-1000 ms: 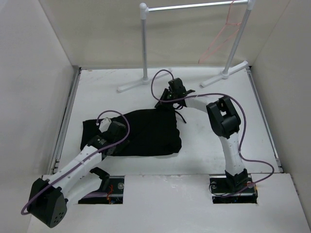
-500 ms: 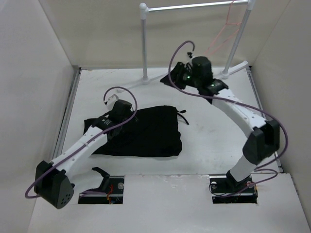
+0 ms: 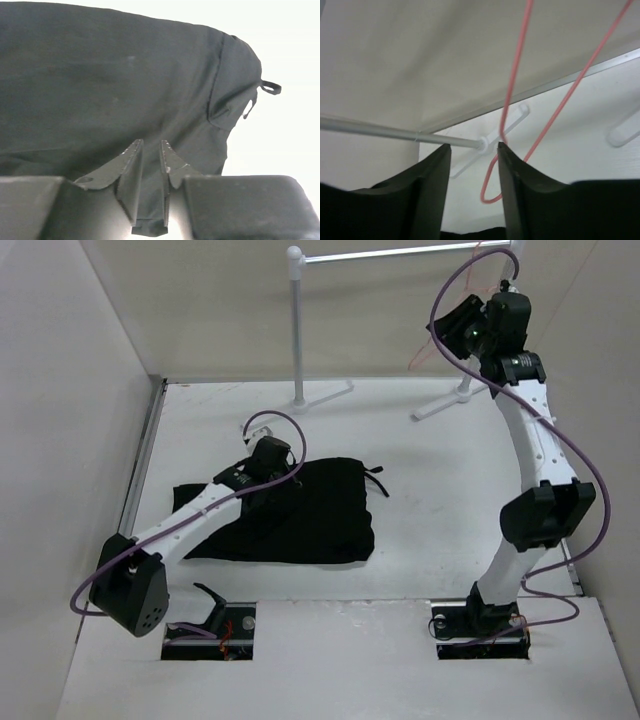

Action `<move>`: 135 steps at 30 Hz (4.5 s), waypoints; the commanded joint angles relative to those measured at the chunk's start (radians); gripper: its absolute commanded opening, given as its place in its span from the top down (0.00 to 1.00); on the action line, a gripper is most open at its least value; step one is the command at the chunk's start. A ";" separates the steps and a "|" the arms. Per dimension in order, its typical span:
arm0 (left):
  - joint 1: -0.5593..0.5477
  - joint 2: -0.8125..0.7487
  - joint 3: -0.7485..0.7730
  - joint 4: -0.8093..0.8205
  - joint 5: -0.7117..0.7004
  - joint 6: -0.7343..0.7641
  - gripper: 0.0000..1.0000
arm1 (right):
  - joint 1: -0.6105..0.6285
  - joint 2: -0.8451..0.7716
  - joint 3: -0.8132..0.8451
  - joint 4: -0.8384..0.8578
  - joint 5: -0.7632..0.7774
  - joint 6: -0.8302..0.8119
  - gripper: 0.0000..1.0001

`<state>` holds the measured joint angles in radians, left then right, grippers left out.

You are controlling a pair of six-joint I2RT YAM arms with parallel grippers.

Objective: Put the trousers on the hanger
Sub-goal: Pick up the hanger from the clothesline, then place the trousers on the hanger.

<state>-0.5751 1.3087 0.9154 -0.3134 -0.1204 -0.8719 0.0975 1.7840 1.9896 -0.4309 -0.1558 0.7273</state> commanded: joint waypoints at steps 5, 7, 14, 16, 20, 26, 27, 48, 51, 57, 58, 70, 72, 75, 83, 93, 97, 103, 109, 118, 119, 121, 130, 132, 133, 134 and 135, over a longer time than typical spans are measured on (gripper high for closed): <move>0.013 0.037 0.030 0.076 0.067 0.021 0.77 | -0.046 0.123 0.175 -0.077 -0.016 -0.032 0.45; 0.014 0.050 0.037 0.079 0.070 0.021 0.77 | -0.054 0.164 0.216 -0.075 -0.043 -0.025 0.46; 0.013 0.084 0.046 0.082 0.068 0.019 0.76 | -0.063 0.213 0.242 -0.005 -0.131 -0.006 0.72; 0.013 0.086 0.048 0.082 0.065 0.017 0.76 | -0.061 0.207 0.239 0.006 -0.131 -0.003 0.80; 0.019 0.084 0.068 0.080 0.061 0.017 0.68 | -0.057 0.177 0.239 0.047 -0.152 -0.017 0.86; 0.030 0.086 0.129 0.073 0.070 0.021 0.48 | -0.057 0.108 0.226 0.047 -0.185 -0.054 0.88; 0.031 0.086 0.144 0.071 0.070 0.022 0.46 | -0.052 0.094 0.213 0.041 -0.186 -0.064 0.88; -0.105 0.397 1.034 -0.144 0.133 0.263 0.54 | 0.172 -0.483 -0.694 0.000 -0.073 -0.161 0.90; -0.168 0.483 1.131 -0.190 0.140 0.292 0.52 | 0.218 -0.532 -0.790 -0.025 -0.056 -0.166 0.91; -0.251 0.599 1.214 -0.214 0.137 0.323 0.48 | 0.271 -0.600 -0.874 -0.066 -0.007 -0.172 0.91; -0.256 0.610 1.214 -0.213 0.130 0.323 0.49 | 0.279 -0.606 -0.879 -0.071 -0.007 -0.169 0.91; -0.308 0.702 1.218 -0.173 0.070 0.304 0.59 | 0.365 -0.635 -0.914 -0.103 0.016 -0.140 0.91; -0.308 0.705 1.212 -0.165 0.047 0.304 0.66 | 0.370 -0.644 -0.922 -0.121 0.036 -0.140 0.91; -0.305 0.715 1.195 -0.153 0.041 0.301 0.78 | 0.371 -0.670 -0.933 -0.144 0.062 -0.141 0.91; -0.308 0.741 1.163 -0.145 0.036 0.286 0.88 | 0.363 -0.727 -0.956 -0.163 0.070 -0.137 0.91; -0.328 0.791 1.209 -0.158 0.045 0.286 0.73 | 0.363 -0.738 -0.942 -0.187 0.093 -0.158 0.91; -0.325 0.787 1.211 -0.158 0.036 0.277 0.88 | 0.362 -0.736 -0.933 -0.201 0.102 -0.177 0.91; -0.295 0.671 1.038 -0.020 0.016 0.165 1.00 | 0.336 -0.796 -0.925 -0.227 0.115 -0.189 0.72; -0.311 0.488 0.673 0.304 -0.057 0.041 1.00 | 0.253 -0.880 -0.951 -0.244 0.006 -0.175 0.54; -0.363 0.345 0.334 0.471 -0.146 -0.038 1.00 | 0.225 -0.790 -1.112 0.013 -0.128 -0.013 0.87; -0.369 0.333 0.303 0.474 -0.162 -0.044 1.00 | 0.247 -0.773 -1.136 0.067 -0.126 0.013 0.87; -0.380 0.310 0.245 0.478 -0.195 -0.052 1.00 | 0.264 -0.741 -1.181 0.159 -0.131 0.052 0.86; -0.423 0.261 0.045 0.502 -0.291 -0.101 1.00 | 0.342 -0.511 -1.285 0.408 -0.143 0.069 0.74; -0.436 0.262 0.028 0.502 -0.308 -0.114 1.00 | 0.360 -0.463 -1.290 0.449 -0.152 0.064 0.70; -0.443 0.264 0.020 0.502 -0.318 -0.119 1.00 | 0.371 -0.436 -1.290 0.458 -0.149 0.063 0.67; -0.449 0.267 0.014 0.502 -0.332 -0.122 1.00 | 0.374 -0.411 -1.289 0.465 -0.149 0.060 0.63; -0.455 0.270 0.010 0.502 -0.343 -0.125 1.00 | 0.377 -0.388 -1.289 0.469 -0.143 0.058 0.58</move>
<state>-1.0092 1.6196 0.9413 0.1478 -0.3973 -0.9684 0.4583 1.3582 0.7040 -0.0879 -0.2901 0.7876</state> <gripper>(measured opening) 0.039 0.396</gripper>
